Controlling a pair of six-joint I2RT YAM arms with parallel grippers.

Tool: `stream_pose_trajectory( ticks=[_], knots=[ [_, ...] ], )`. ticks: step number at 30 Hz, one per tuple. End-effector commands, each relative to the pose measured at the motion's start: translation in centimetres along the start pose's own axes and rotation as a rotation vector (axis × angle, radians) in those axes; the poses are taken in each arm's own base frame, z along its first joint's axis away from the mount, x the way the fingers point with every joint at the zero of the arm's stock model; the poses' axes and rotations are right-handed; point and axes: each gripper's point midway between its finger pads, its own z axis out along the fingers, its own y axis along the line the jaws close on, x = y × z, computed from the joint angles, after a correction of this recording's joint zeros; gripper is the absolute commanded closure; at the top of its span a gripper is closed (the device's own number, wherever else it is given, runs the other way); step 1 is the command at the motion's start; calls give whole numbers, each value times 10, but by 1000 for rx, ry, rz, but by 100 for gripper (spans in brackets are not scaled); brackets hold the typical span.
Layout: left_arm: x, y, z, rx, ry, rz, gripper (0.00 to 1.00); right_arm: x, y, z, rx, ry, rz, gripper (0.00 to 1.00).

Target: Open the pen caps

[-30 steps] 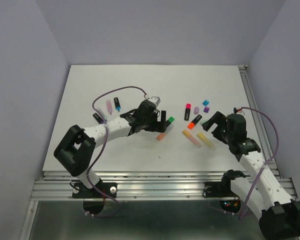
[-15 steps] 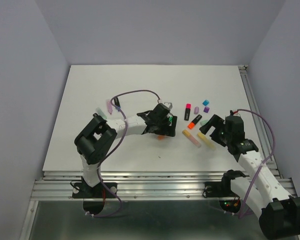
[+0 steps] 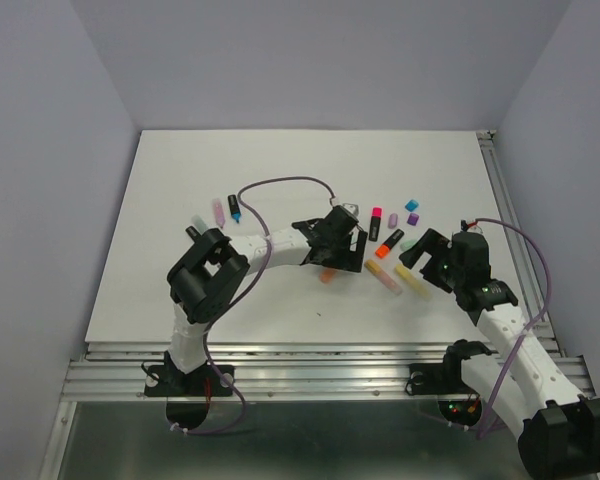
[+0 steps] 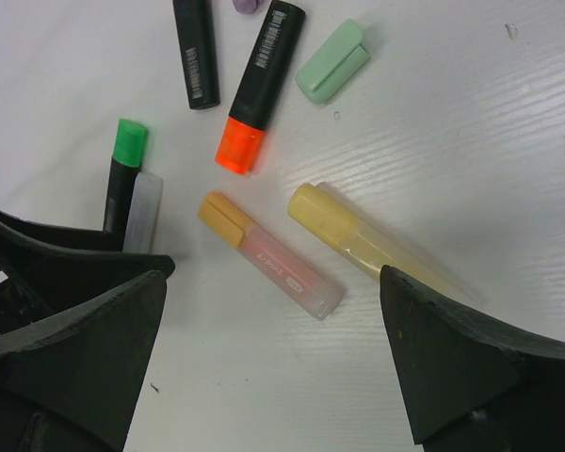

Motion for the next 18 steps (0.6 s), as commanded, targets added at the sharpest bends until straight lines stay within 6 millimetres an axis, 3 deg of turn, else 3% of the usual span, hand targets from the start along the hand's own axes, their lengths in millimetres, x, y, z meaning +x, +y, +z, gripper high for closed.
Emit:
stream_pose_trajectory(
  ticks=[1, 5, 10, 13, 18],
  knots=[
    [-10, -11, 2, -30, -17, 11, 4, -4, -1, 4, -11, -29, -10, 0],
    [-16, -8, 8, -75, -25, 2, 4, -3, -2, 4, -10, -28, -8, 0],
    [-22, 6, 15, -193, -21, -14, 14, -3, -2, 3, -10, -28, -5, 0],
    [-17, 15, 19, -244, -6, -8, 20, -3, -2, 4, -5, -30, -3, 0],
    [-7, 26, 17, -341, 7, 33, 21, -3, -4, 5, 4, -30, -8, 0]
  ],
)
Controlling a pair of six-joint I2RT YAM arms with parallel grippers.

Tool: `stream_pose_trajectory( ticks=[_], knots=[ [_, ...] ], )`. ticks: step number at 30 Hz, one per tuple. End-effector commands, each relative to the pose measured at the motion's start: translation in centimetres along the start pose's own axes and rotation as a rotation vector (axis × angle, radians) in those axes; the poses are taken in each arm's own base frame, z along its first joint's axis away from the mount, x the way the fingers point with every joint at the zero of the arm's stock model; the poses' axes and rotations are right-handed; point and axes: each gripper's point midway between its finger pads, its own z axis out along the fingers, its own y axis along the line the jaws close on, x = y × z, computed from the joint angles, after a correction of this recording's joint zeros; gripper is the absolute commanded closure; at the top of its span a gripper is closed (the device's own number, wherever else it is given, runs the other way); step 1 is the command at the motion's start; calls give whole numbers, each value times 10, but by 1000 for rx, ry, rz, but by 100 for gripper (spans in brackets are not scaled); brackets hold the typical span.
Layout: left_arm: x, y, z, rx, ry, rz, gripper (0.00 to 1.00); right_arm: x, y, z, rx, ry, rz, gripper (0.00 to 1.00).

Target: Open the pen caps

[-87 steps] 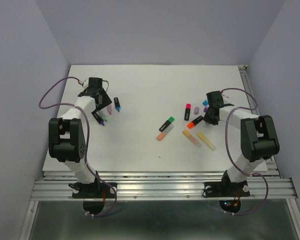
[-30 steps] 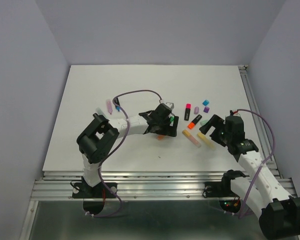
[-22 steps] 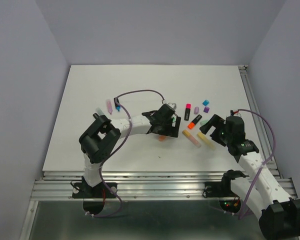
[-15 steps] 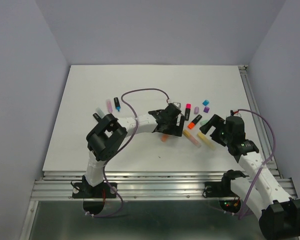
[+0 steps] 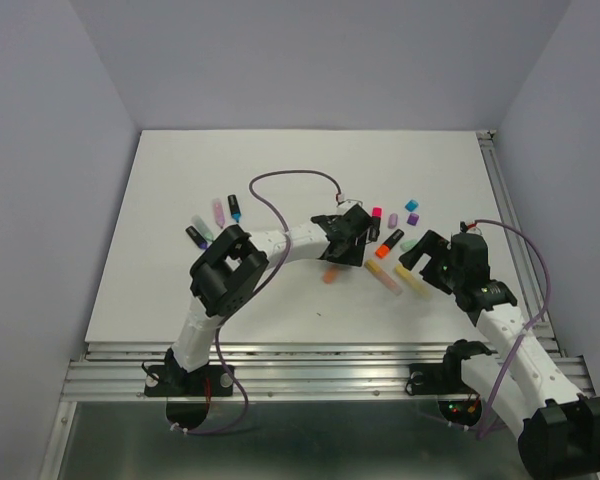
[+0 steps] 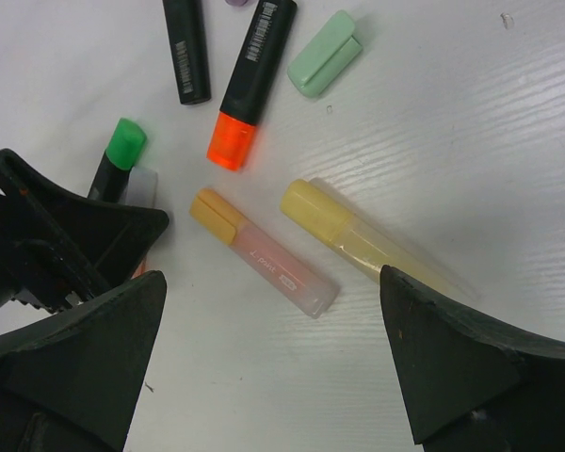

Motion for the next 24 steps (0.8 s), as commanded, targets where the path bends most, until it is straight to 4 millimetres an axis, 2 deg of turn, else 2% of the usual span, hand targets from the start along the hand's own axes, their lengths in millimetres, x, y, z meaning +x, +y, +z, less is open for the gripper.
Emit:
stream_pose_trajectory(
  ticks=[1, 7, 10, 14, 15, 17, 18, 20, 21, 24],
  knots=[
    [12, 14, -2, -116, 24, 47, 21, -7, -1, 4, -3, -39, -6, 0],
    [13, 11, 5, -122, 36, 71, 35, -8, -1, 4, -3, -39, -11, 0],
    [17, 12, 7, -120, 48, 87, 37, -8, 0, 4, -3, -41, -14, 0],
    [25, 15, 6, -109, 70, 100, 50, -11, 0, 4, 3, -47, -17, 0],
    [27, 15, 5, -107, 71, 102, 60, -11, 0, 4, 3, -47, -18, 0],
    [30, 14, 4, -89, 79, 112, 71, -11, 0, 4, 2, -48, -20, 0],
    [30, 14, 2, -76, 81, 107, 84, -12, 0, 4, 2, -49, -17, 0],
    [33, 12, -1, -64, 81, 107, 92, -12, 0, 3, 2, -48, -18, 0],
    [30, 11, -4, -54, 74, 101, 100, -12, 0, 2, 2, -48, -18, 0],
    [27, 13, -22, -29, 48, 84, 100, -15, -3, 1, 23, -68, -12, 0]
  ],
)
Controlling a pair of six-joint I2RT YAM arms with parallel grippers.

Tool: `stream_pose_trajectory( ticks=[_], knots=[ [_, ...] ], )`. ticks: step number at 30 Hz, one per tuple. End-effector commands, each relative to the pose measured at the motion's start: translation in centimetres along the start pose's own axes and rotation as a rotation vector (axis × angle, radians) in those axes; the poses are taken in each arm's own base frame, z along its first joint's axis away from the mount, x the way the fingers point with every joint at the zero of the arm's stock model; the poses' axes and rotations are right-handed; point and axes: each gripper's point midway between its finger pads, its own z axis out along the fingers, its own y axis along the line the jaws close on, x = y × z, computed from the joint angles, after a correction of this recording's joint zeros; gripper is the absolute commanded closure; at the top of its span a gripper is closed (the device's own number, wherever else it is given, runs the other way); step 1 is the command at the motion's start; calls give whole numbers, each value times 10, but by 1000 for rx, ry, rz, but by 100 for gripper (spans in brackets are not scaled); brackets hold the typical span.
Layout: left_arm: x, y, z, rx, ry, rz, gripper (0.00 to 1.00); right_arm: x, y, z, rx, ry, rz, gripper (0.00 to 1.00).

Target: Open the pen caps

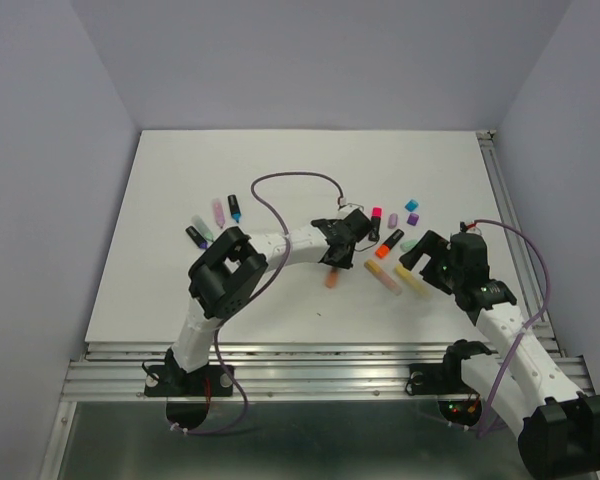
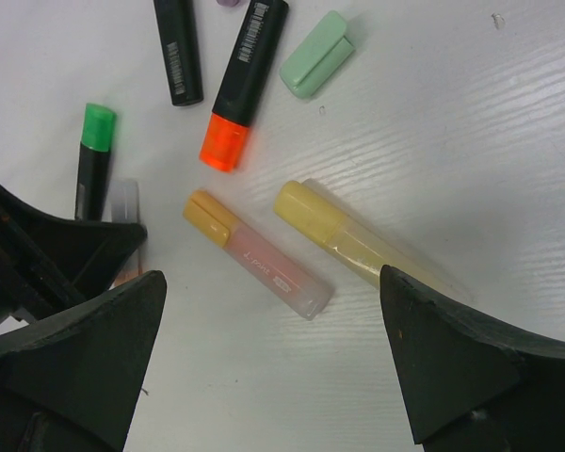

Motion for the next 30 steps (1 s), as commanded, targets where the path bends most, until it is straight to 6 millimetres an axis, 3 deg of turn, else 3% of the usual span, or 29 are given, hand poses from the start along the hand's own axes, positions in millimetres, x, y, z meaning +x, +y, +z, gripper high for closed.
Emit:
stream_pose_trajectory(
  ticks=[1, 2, 9, 13, 15, 17, 18, 19, 20, 21, 23, 24, 25, 27, 30],
  knots=[
    [17, 7, -25, 25, 37, 6, 100, -15, 2, -2, -4, -66, -10, 0],
    [19, 10, -28, 26, 29, -5, 100, -14, 3, -2, -9, -63, -13, 0],
    [-23, 10, -92, 139, -181, -142, 100, -5, 36, -14, -209, -15, -61, 0],
    [-40, 32, -127, 126, -315, -274, 100, 12, 63, -27, -384, 72, -61, 0],
    [-44, 42, -140, 116, -360, -327, 100, 24, 89, -40, -548, 146, -62, 0],
    [-51, 47, -148, 107, -395, -397, 100, 31, 103, -46, -607, 171, -44, 0],
    [-54, 50, -153, 107, -408, -420, 100, 43, 117, -52, -649, 192, -89, 0],
    [-57, 54, -155, 86, -423, -451, 100, 43, 121, -47, -614, 156, -102, 0],
    [-55, 59, -157, 62, -418, -488, 100, 43, 137, -53, -645, 138, -135, 0],
    [-61, 64, -162, 36, -437, -523, 100, 65, 151, -56, -665, 180, -180, 0],
    [-62, 70, -166, 5, -436, -557, 100, 78, 174, -62, -727, 197, -216, 0],
    [-59, 73, -165, -17, -421, -563, 100, 75, 192, -69, -778, 177, -231, 0],
    [-61, 71, -168, -8, -421, -588, 100, 90, 200, -65, -779, 208, -264, 0],
    [-59, 71, -169, 1, -415, -622, 100, 92, 228, -77, -864, 193, -284, 0],
    [-55, 72, -172, 18, -409, -656, 100, 105, 245, -70, -874, 205, -328, 0]
  ],
)
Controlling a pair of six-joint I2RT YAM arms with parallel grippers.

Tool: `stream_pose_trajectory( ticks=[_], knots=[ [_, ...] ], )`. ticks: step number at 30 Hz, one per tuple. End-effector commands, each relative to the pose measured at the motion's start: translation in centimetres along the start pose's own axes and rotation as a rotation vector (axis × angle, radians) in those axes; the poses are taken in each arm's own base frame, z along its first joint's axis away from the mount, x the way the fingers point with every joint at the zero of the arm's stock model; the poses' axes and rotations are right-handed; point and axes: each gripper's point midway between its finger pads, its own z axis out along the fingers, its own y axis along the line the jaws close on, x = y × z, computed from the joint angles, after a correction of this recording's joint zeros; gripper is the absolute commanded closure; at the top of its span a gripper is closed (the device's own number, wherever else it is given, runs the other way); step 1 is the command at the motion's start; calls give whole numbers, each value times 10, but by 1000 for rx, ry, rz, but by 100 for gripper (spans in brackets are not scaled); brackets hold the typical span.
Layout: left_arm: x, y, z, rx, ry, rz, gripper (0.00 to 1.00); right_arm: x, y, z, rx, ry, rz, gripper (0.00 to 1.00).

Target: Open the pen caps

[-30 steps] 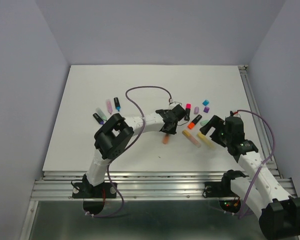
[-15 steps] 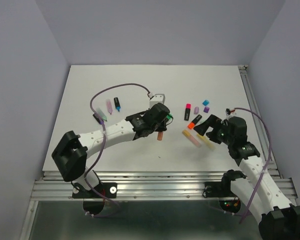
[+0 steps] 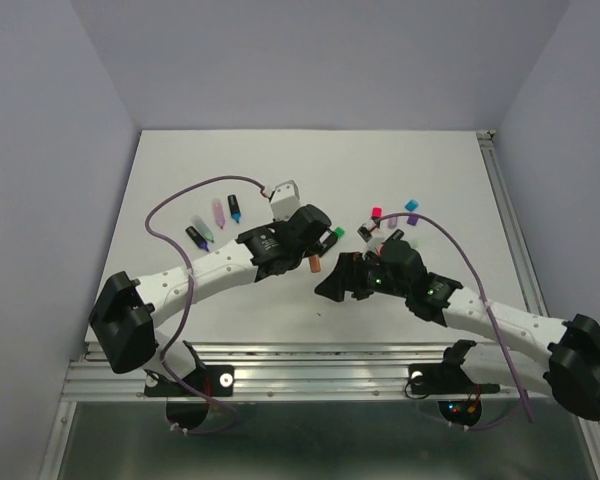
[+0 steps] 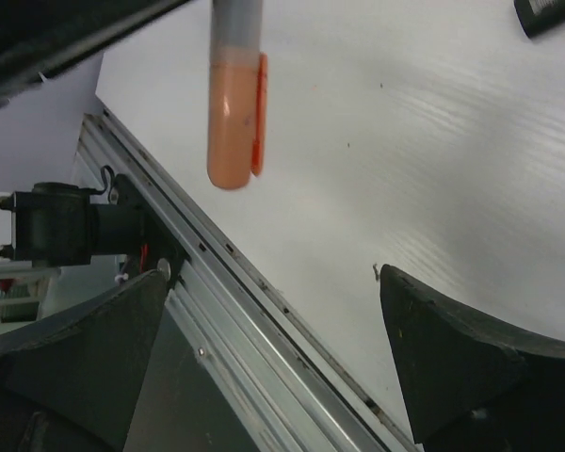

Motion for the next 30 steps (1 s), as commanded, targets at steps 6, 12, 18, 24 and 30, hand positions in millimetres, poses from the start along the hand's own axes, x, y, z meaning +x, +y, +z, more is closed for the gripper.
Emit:
stream_pose_trajectory(
  ticks=[6, 12, 18, 24, 30],
  knots=[
    [-10, 5, -15, -12, -14, -153, 100, -67, 72, 39, -158, -214, -104, 0],
    [-7, 5, -18, 6, -3, -183, 100, -68, 79, 55, -173, -197, -81, 9],
    [-7, 6, -20, 14, -5, -193, 100, -65, 82, 57, -185, -197, -55, 50],
    [-13, 6, -23, 21, -26, -215, 100, -57, 78, 58, -169, -157, -26, 83],
    [-27, 10, -24, 30, -88, -253, 100, -45, 70, 54, -152, -130, 9, 99]
  ],
)
